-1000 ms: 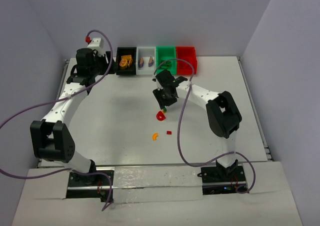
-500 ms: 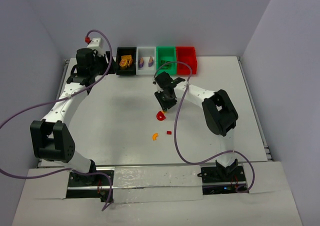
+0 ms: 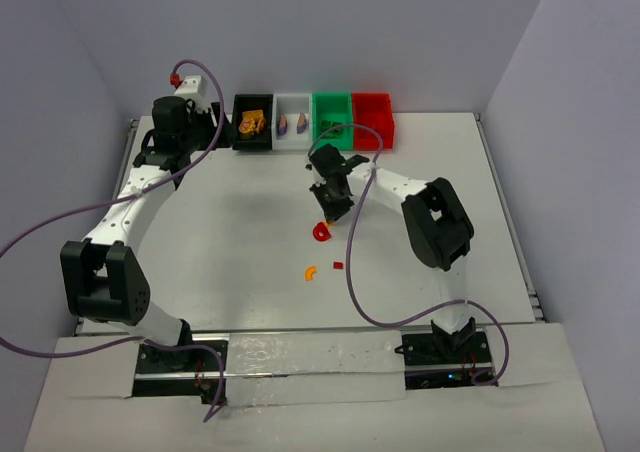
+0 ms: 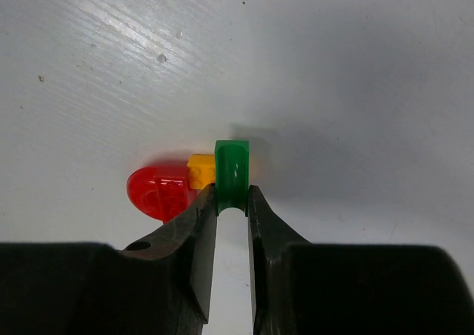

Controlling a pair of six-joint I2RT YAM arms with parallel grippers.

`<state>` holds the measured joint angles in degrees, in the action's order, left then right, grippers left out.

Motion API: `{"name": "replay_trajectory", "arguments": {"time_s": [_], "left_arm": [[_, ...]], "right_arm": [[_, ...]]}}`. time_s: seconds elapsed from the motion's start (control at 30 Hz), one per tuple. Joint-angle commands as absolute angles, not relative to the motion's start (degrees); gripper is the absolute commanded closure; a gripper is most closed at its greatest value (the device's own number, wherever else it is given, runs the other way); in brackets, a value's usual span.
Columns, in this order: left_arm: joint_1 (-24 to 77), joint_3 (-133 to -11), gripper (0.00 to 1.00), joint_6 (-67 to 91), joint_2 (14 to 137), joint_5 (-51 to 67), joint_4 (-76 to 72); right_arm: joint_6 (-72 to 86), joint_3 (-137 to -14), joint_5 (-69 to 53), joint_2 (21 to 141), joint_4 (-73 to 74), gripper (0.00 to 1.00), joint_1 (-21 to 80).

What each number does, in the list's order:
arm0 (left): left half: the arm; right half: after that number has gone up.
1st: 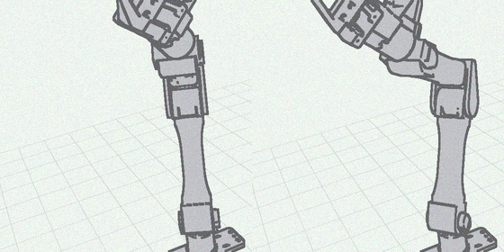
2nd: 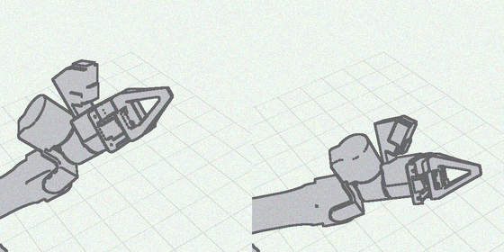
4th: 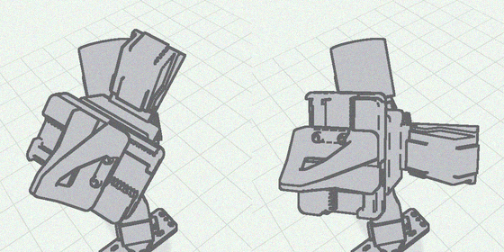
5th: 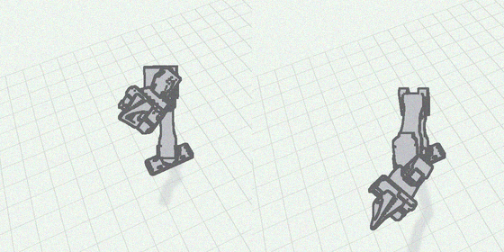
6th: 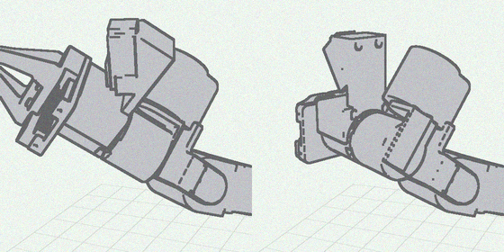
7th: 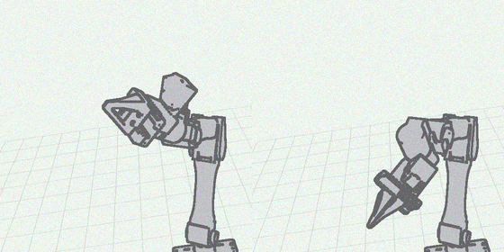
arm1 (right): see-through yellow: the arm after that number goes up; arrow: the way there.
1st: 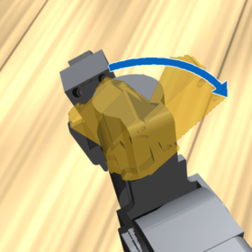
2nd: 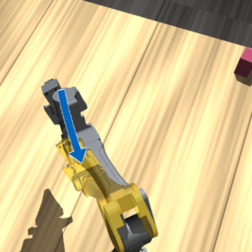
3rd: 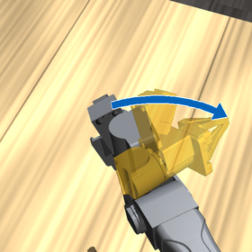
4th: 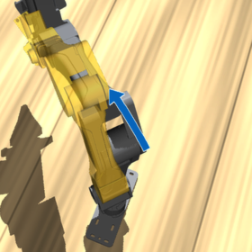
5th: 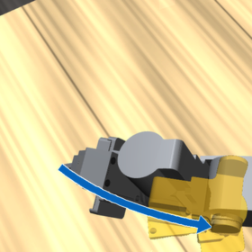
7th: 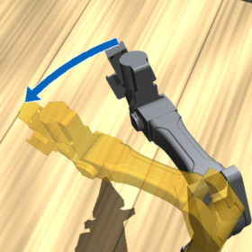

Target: Sort the legos into containers by color

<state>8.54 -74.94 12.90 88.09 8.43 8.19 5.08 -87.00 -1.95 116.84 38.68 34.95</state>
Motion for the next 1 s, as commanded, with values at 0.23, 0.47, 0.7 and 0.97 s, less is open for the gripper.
{"name": "replay_trajectory", "arguments": {"time_s": [0.23,0.47,0.7,0.97], "left_arm": [[6.9,-75.5,0.17,14.9,86.8,22.4,12.3],[7.0,-66.1,0.23,27.6,81.6,37.2,6.5],[10.5,-65.4,0.29,35.2,82.8,41.5,2.9],[16.4,-67.6,0.37,31.6,84.9,45.2,4.1]], "right_arm": [[6.5,-93.2,-7.0,105.2,35.7,1.00,30.5],[13.6,-93.0,-3.2,96.8,27.3,1.00,31.9],[15.5,-95.7,-1.9,95.8,23.9,1.00,36.7],[11.4,-94.6,1.9,94.8,23.5,1.00,41.8]]}}
